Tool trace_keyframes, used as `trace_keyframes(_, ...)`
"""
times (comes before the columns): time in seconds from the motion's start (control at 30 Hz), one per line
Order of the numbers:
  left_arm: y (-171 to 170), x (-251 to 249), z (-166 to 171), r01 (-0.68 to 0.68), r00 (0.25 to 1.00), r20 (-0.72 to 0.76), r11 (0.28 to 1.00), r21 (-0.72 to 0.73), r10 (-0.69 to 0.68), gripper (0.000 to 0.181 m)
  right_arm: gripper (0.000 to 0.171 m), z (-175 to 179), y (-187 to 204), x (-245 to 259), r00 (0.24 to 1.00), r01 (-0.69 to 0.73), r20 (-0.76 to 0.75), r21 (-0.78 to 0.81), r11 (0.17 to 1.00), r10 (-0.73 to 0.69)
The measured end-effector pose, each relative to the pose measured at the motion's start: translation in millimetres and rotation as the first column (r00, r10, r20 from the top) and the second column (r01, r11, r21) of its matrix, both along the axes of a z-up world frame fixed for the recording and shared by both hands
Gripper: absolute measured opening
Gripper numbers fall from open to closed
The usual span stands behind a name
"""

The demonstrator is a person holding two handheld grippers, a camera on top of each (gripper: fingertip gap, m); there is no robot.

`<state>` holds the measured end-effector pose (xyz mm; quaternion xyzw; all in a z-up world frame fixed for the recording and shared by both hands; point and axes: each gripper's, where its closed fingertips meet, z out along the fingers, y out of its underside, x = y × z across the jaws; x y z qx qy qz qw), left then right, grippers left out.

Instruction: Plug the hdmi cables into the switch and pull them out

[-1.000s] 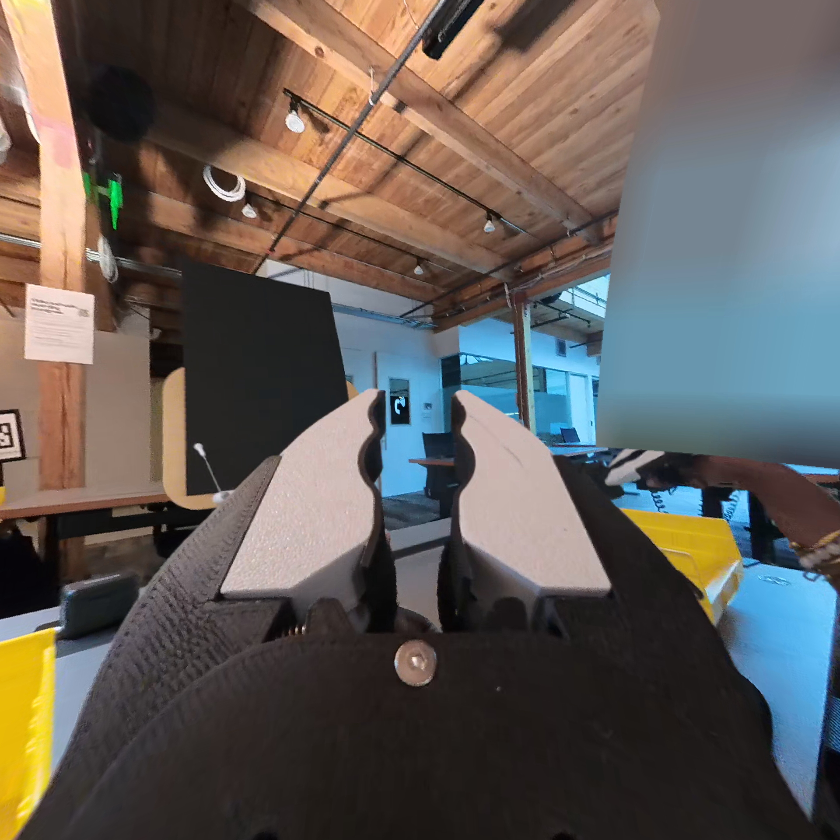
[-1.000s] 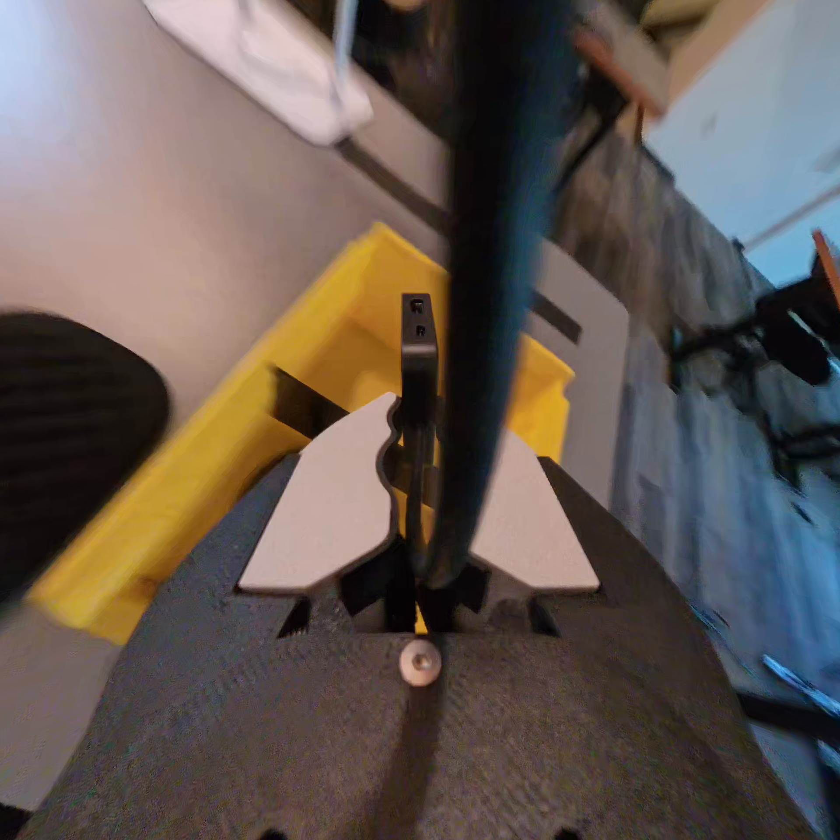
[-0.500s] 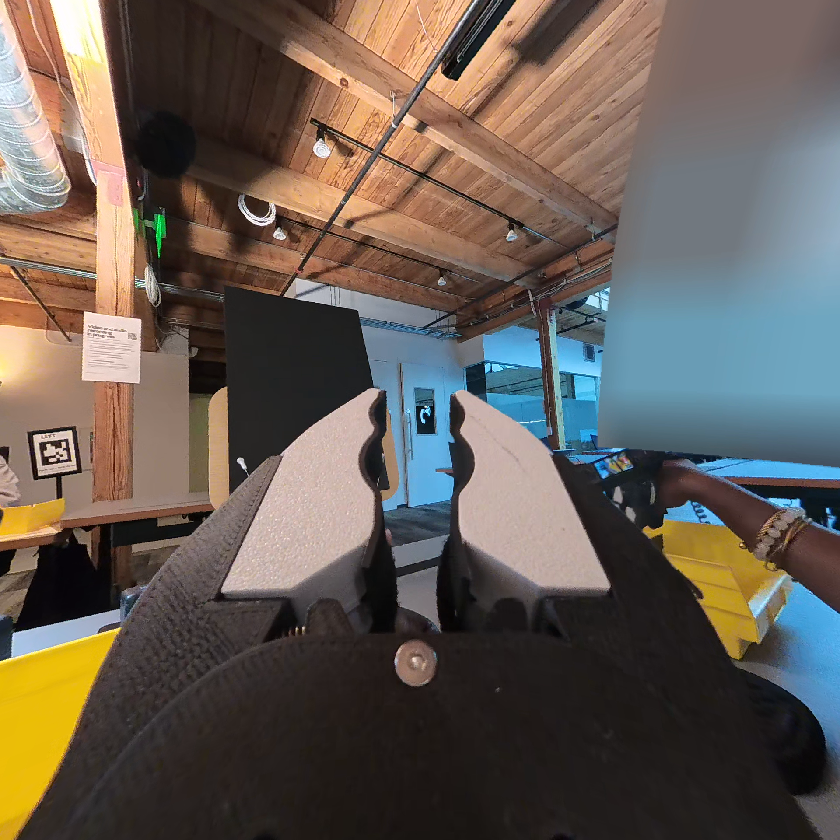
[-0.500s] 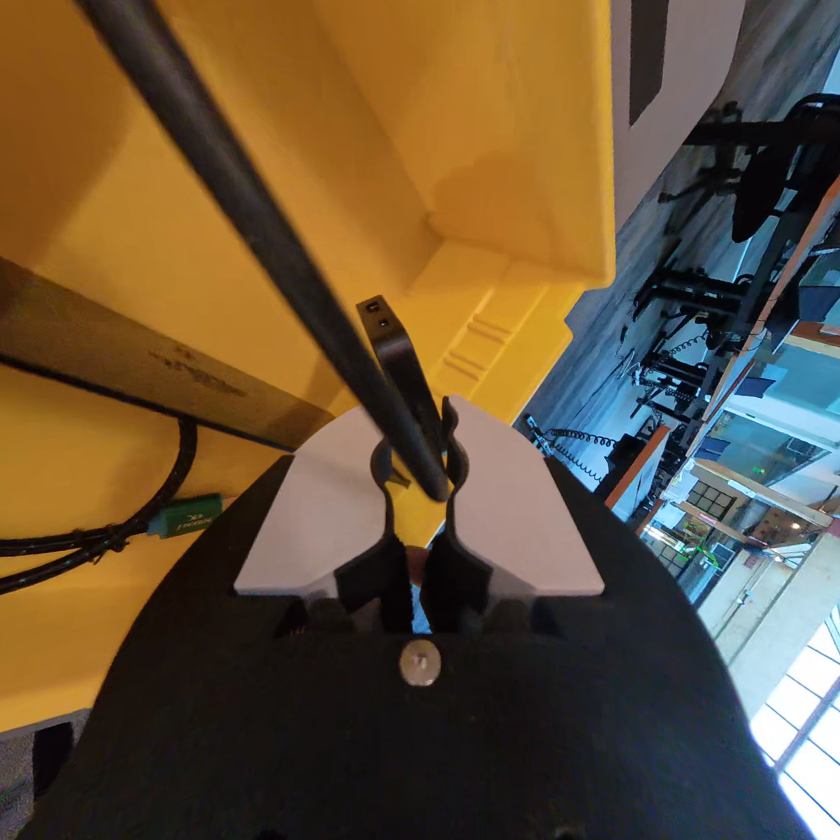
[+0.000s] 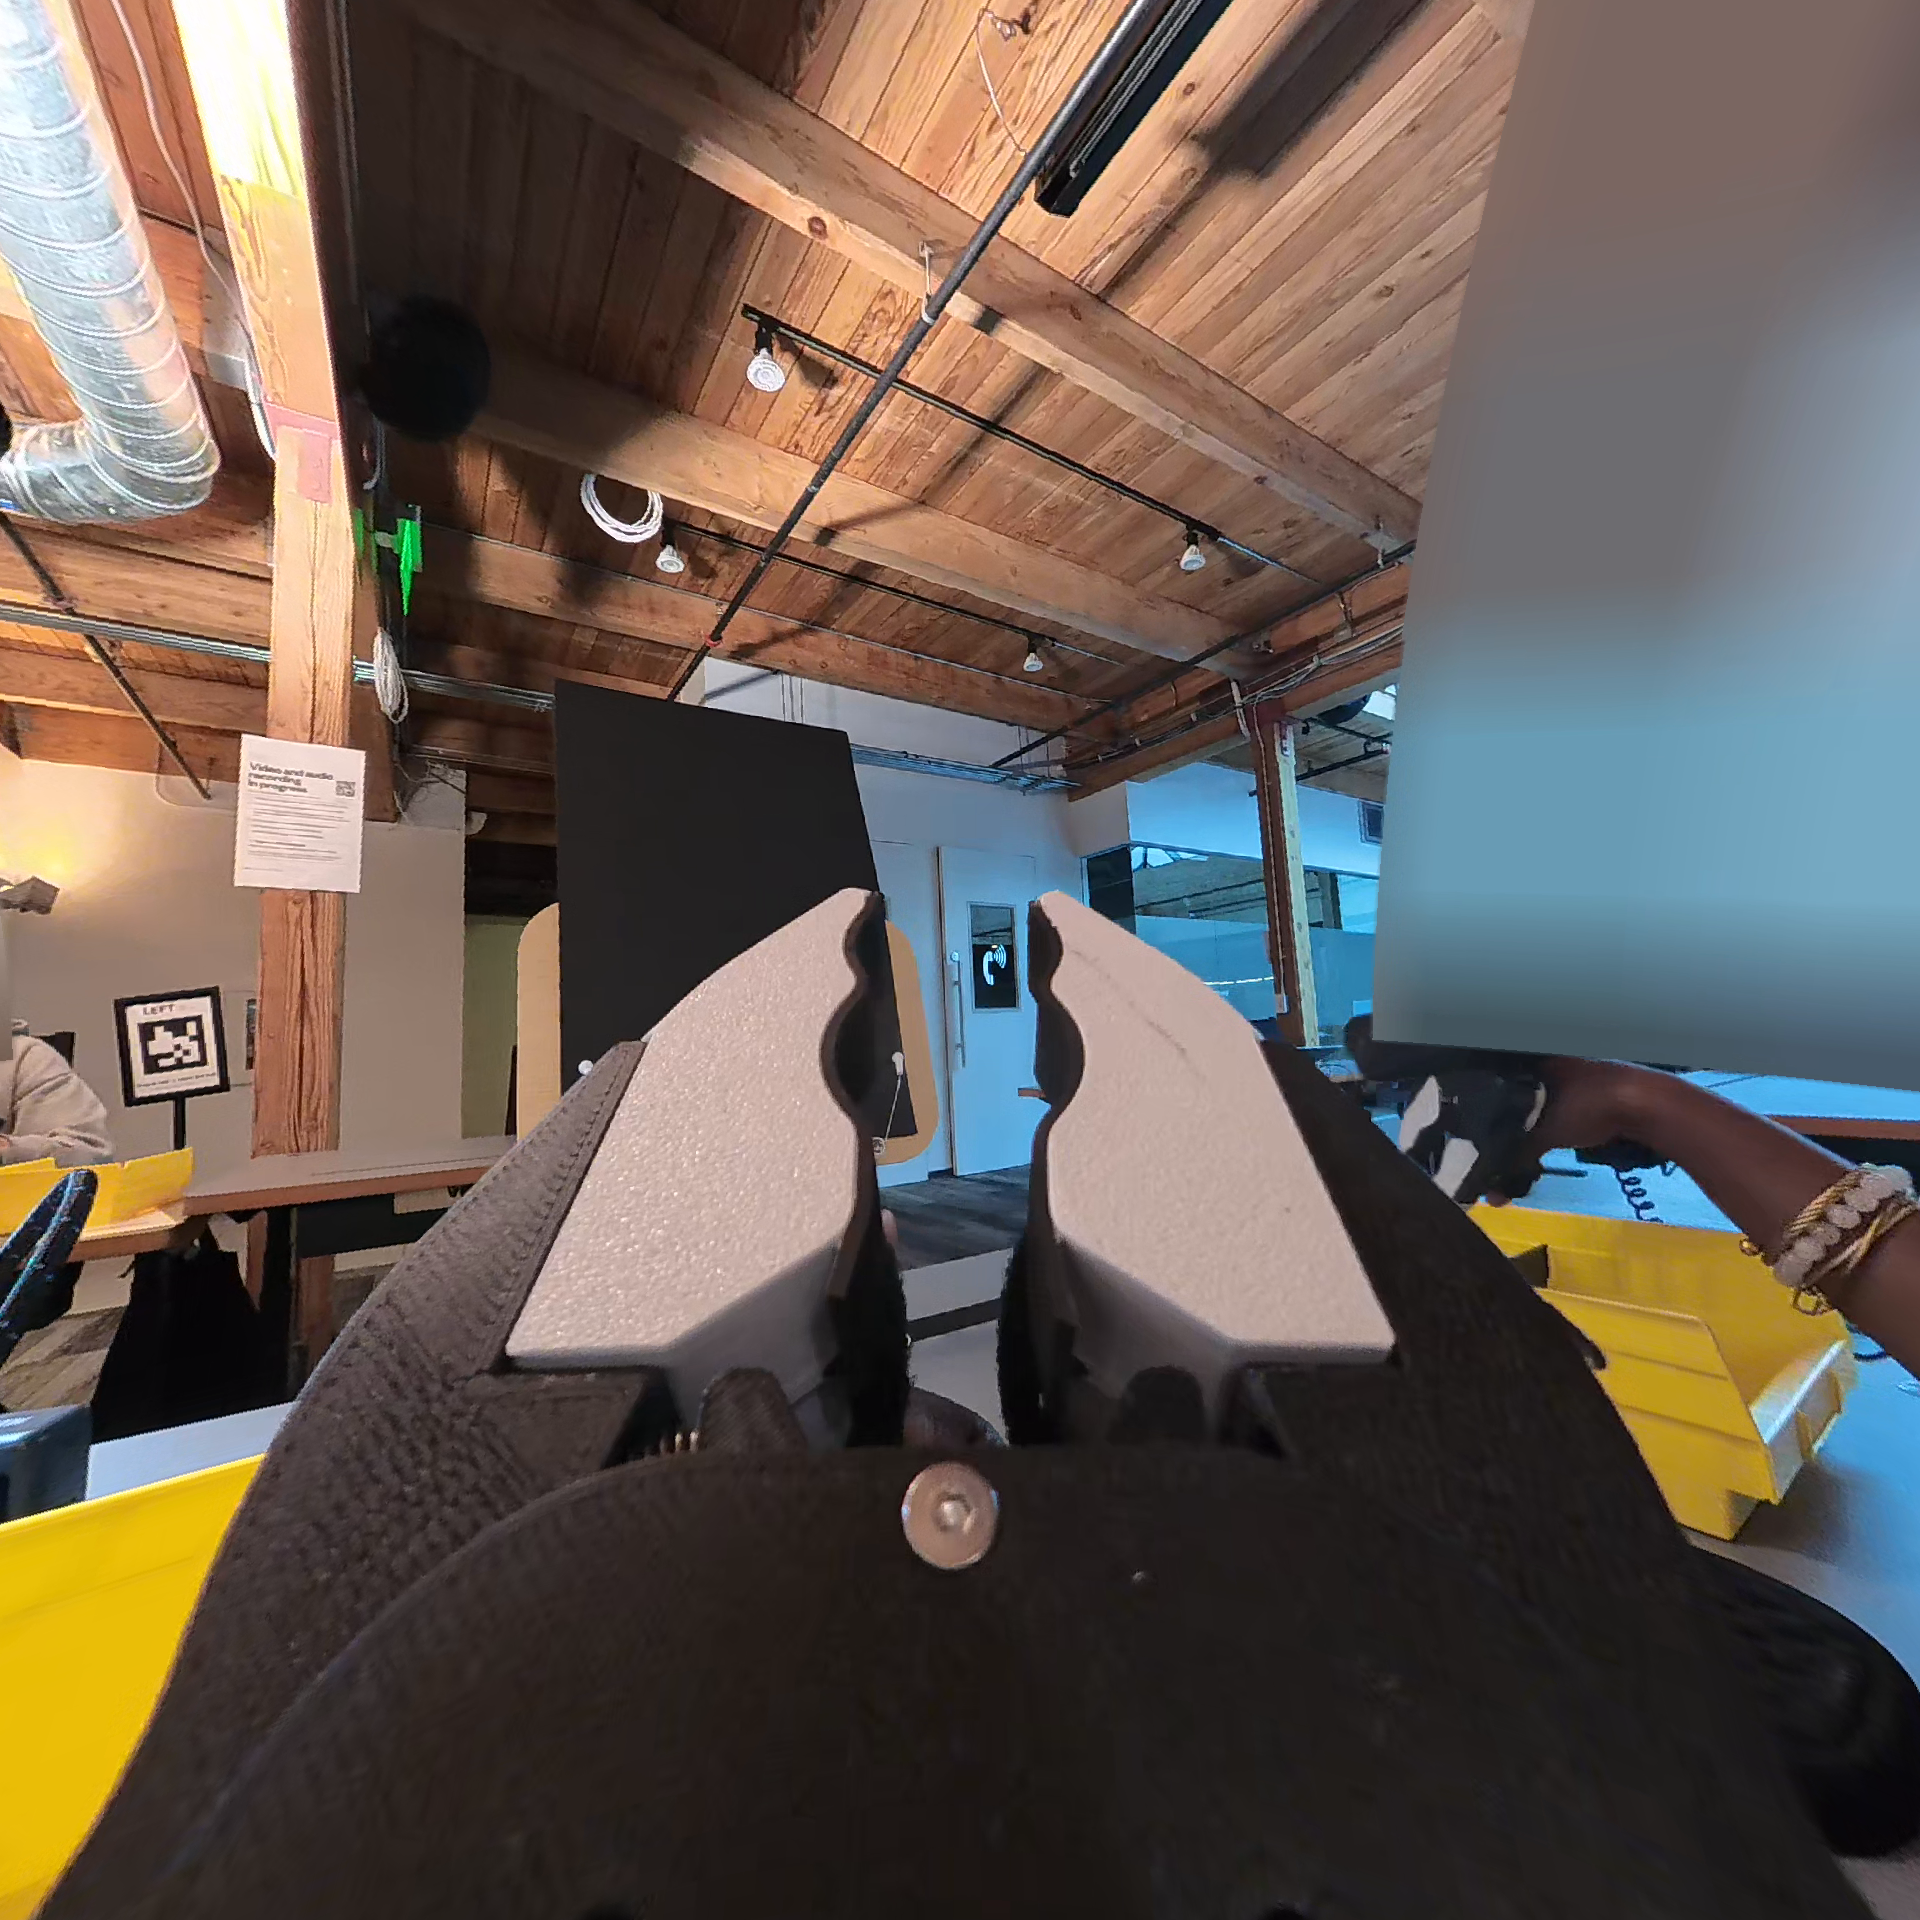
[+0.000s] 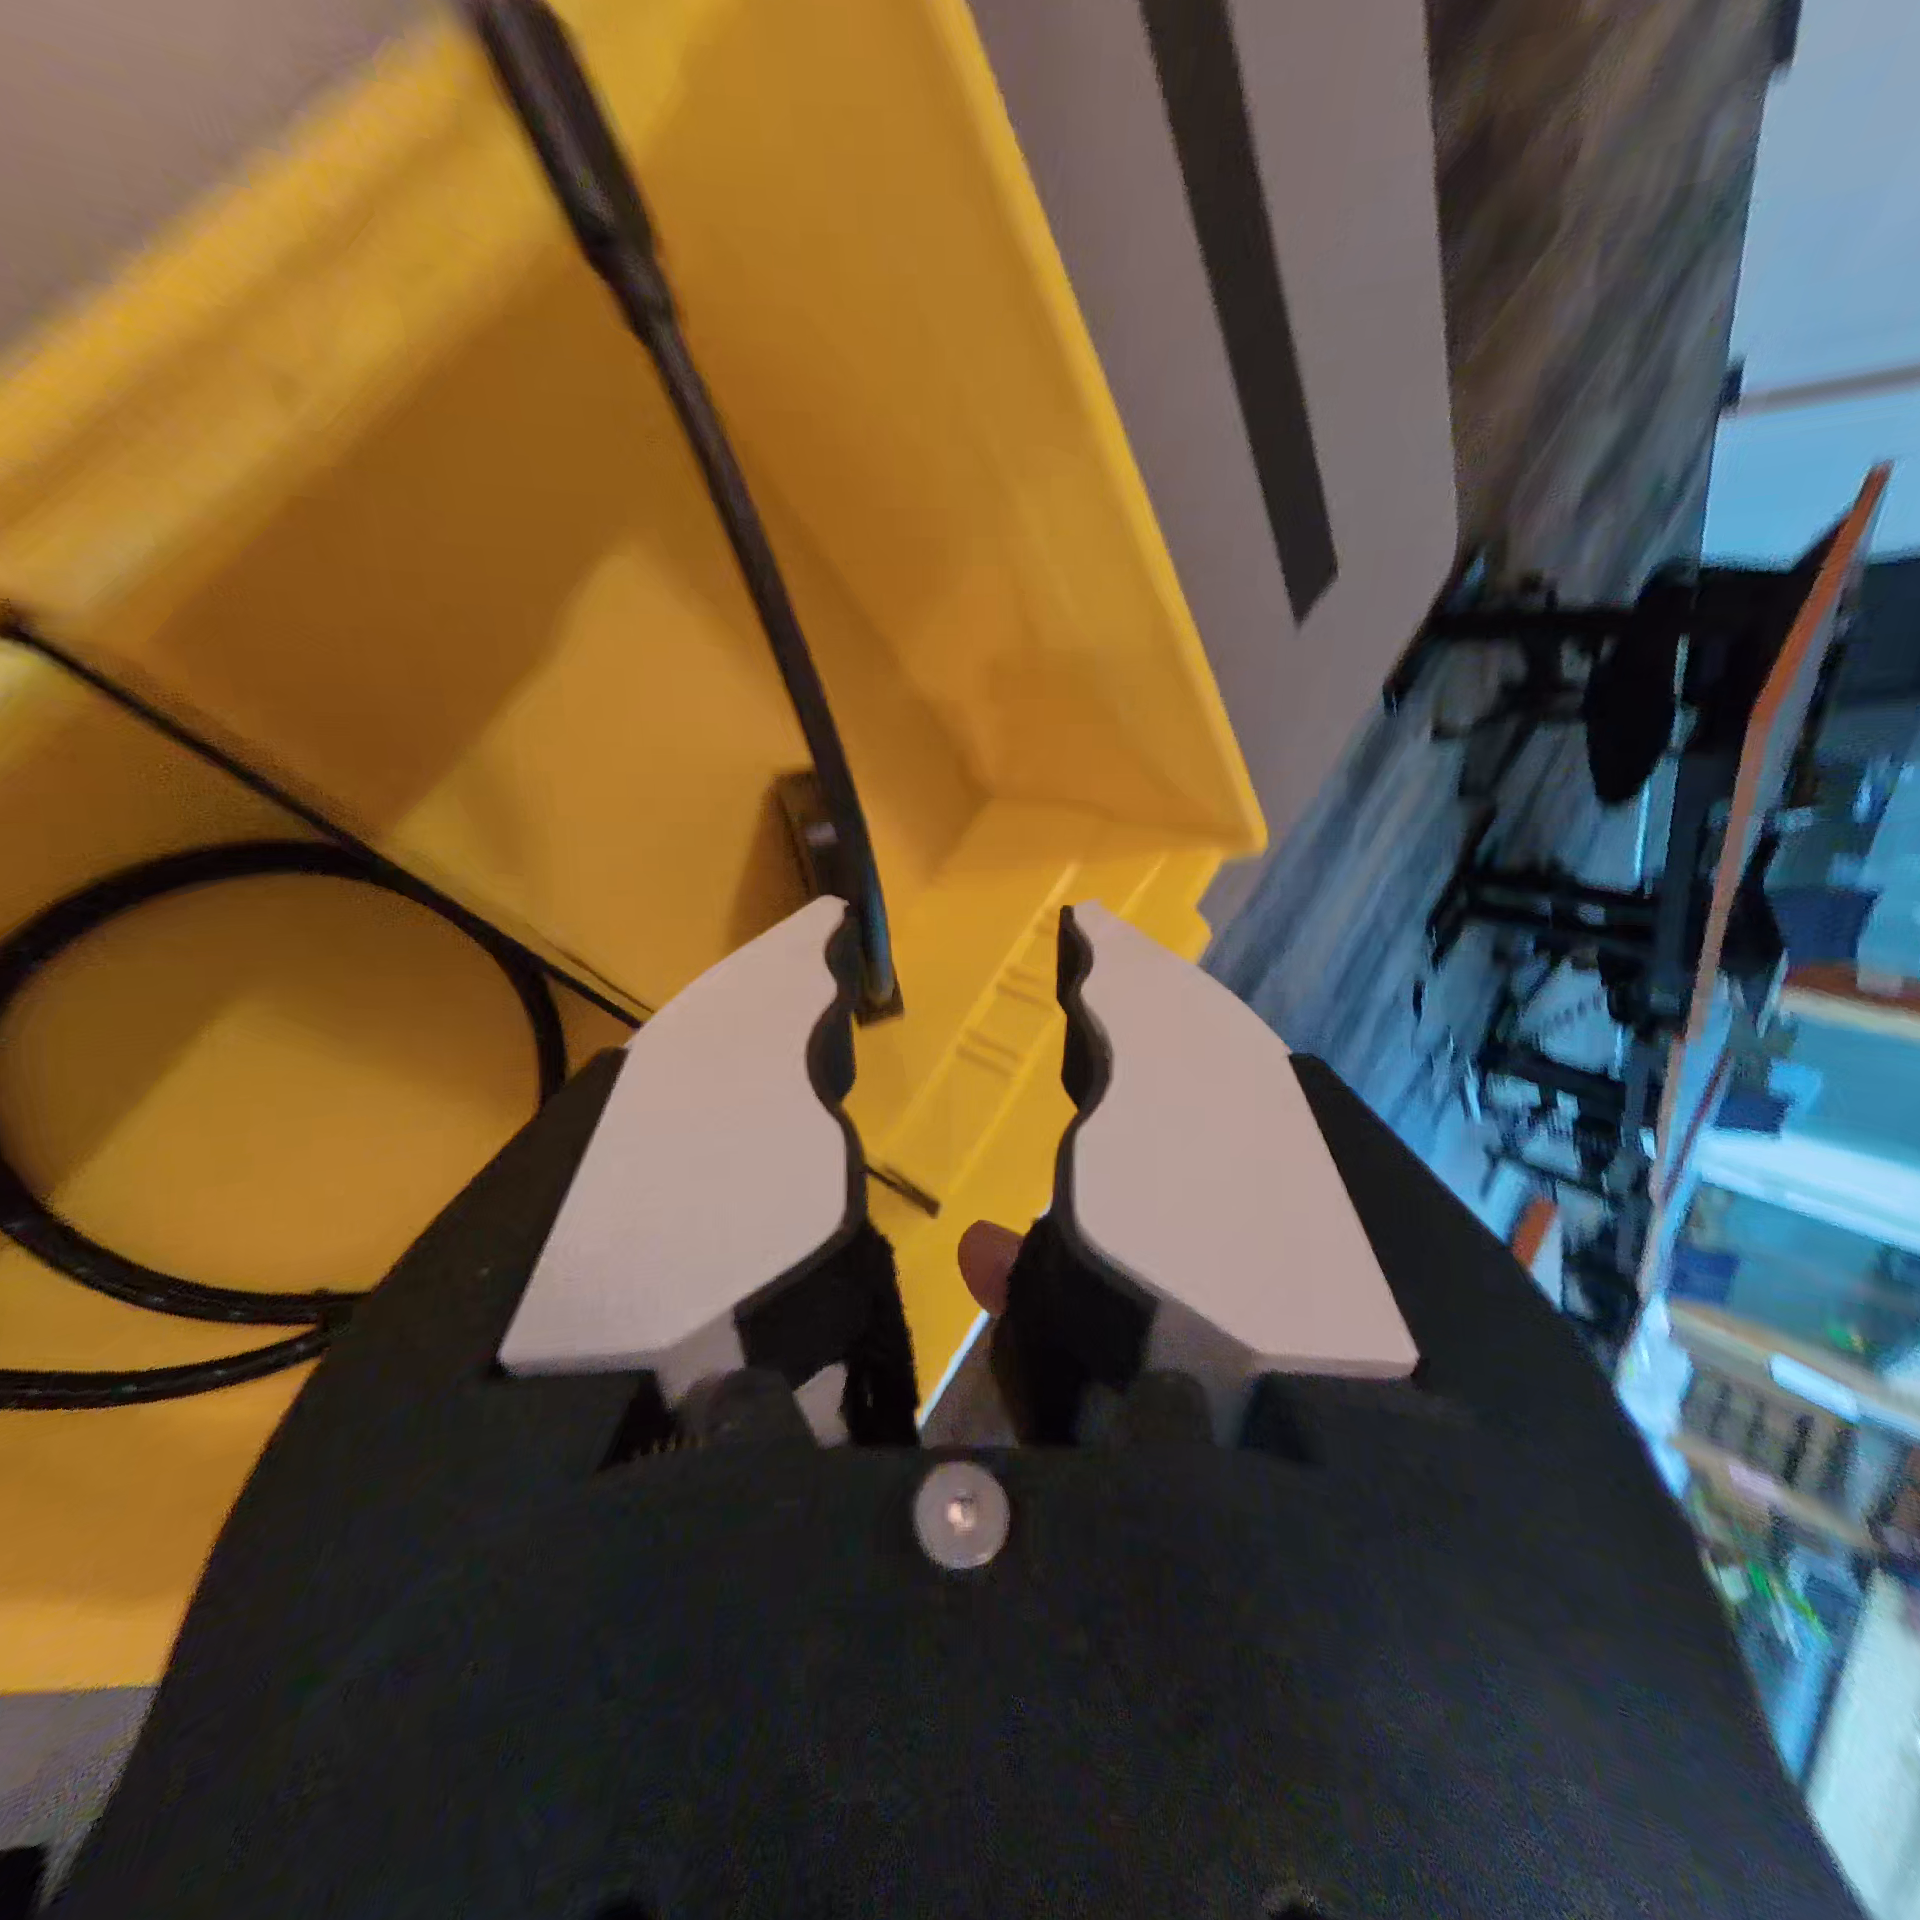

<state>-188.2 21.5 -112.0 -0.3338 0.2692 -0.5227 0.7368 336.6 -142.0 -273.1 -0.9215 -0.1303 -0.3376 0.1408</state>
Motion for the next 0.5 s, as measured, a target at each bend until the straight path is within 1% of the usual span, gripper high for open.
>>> trace_keyframes(0.07,-0.2,-0.5,0.6,-0.004,1.0,-0.001,1.0,0.003,0.004,0.026,0.036,2.9,7.1,-17.7,0.996,-0.077,-0.052,0.039,0.996,0.079)
trace_keyframes(0.13,-0.4,-0.8,1.0,-0.01,1.0,-0.002,1.0,0.008,0.01,0.026,0.043,4.7,9.4,-31.1,0.989,-0.124,-0.075,0.033,0.992,0.126)
trace_keyframes(0.2,-0.4,-0.9,0.9,-0.011,1.0,-0.002,1.0,0.009,0.011,0.026,0.042,8.7,21.0,-43.9,0.976,-0.202,-0.074,0.07,0.977,0.207)
trace_keyframes(0.3,0.8,-1.5,0.2,-0.008,1.0,0.0,1.0,0.004,0.008,0.026,0.036,5.3,41.1,-68.8,0.931,-0.302,-0.167,0.152,0.941,0.326)
trace_keyframes(0.33,1.2,-1.9,0.2,-0.009,1.0,0.001,1.0,0.002,0.009,0.026,0.035,3.4,46.0,-74.3,0.918,-0.31,-0.201,0.175,0.934,0.342)
trace_keyframes(0.37,1.5,-2.4,0.4,-0.009,1.0,0.003,1.0,0.001,0.009,0.026,0.031,2.4,50.8,-77.1,0.91,-0.307,-0.226,0.2,0.93,0.349)
trace_keyframes(0.43,1.6,-3.5,0.8,-0.01,1.0,0.005,1.0,0.002,0.01,0.026,0.02,3.9,60.1,-73.0,0.912,-0.25,-0.258,0.27,0.93,0.32)
trace_keyframes(0.5,2.1,-4.6,1.1,-0.017,1.0,0.005,1.0,0.005,0.017,0.026,0.013,4.6,66.1,-65.0,0.914,-0.175,-0.297,0.324,0.93,0.276)
